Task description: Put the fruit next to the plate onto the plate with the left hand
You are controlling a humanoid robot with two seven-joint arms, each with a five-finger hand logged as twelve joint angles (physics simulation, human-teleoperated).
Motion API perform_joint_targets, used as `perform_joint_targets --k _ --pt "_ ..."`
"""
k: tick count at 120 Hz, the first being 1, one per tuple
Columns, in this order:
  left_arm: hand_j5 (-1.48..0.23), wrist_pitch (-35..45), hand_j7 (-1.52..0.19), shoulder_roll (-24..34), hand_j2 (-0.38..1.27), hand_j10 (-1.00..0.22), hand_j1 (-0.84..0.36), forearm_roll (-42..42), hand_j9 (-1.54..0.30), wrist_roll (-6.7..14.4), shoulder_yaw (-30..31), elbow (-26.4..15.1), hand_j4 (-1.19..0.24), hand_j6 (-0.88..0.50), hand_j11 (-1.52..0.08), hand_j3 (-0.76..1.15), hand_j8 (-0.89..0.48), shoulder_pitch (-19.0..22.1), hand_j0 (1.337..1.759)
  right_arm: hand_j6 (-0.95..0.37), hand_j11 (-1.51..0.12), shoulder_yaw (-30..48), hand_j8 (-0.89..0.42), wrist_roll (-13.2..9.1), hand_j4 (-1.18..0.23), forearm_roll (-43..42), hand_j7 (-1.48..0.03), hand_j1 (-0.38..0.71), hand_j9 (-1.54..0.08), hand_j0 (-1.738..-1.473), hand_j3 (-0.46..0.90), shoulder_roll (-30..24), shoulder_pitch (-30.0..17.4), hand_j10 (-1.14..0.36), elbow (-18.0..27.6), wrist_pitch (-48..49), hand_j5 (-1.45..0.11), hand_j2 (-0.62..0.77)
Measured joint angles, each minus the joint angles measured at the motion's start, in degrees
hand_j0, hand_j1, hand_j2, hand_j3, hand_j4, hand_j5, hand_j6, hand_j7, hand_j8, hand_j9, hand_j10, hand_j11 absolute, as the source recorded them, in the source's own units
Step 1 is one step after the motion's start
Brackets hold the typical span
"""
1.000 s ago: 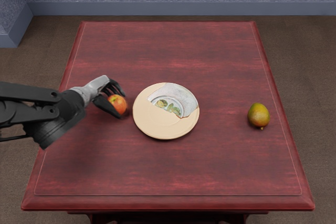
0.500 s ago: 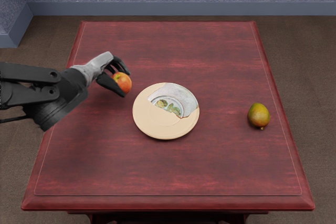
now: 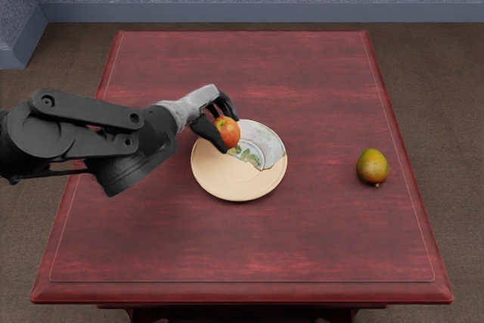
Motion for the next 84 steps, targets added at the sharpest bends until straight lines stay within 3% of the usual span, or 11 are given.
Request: perform_joint_targets --k 38,47,68,84 --pt "-0.9 0.0 -0.88 -1.6 0.54 -0.66 -0.34 -1.0 -0.87 0.0 0.1 0.1 -0.65 -0.43 -0.87 0.0 -0.43 0.6 1.658 -0.02 -0.03 0.0 -0.02 0.0 -0.02 0.0 -0.03 -0.32 -0.03 -1.658 0.0 0.0 0.0 -0.02 0.0 0.0 -0.03 0.0" --pt "-0.83 0.1 -0.82 -1.8 0.46 -0.62 -0.32 -1.3 -0.82 0.0 0.1 0.3 -0.61 -0.44 -0.82 0.0 -0.44 0.8 1.658 -0.02 -0.03 0.0 -0.02 0.0 -0.02 0.0 -0.03 -0.32 -0.03 -1.658 0.0 0.0 0.0 -0.02 0.0 0.0 -0.03 0.0" --pt "-0.41 0.1 -0.41 -1.5 0.2 -0.31 0.01 -2.3 -0.4 -0.2 0.0 0.9 -0.3 -0.23 -0.4 0.0 -0.23 1.0 1.658 -0.02 -0.03 0.0 -0.02 0.0 -0.02 0.0 -0.03 -0.32 -0.03 -1.658 0.0 0.0 0.0 -0.02 0.0 0.0 -0.03 0.0" --pt "-0.21 0.1 -0.21 7.0 0.11 -0.16 0.17 -2.5 -0.21 -0.3 -0.6 0.9 -0.16 -0.12 -0.21 0.0 -0.12 0.1 1.658 -0.02 -0.03 0.0 -0.02 0.0 -0.02 0.0 -0.03 -0.32 -0.03 -1.658 0.0 0.0 0.0 -0.02 0.0 0.0 -0.03 0.0"
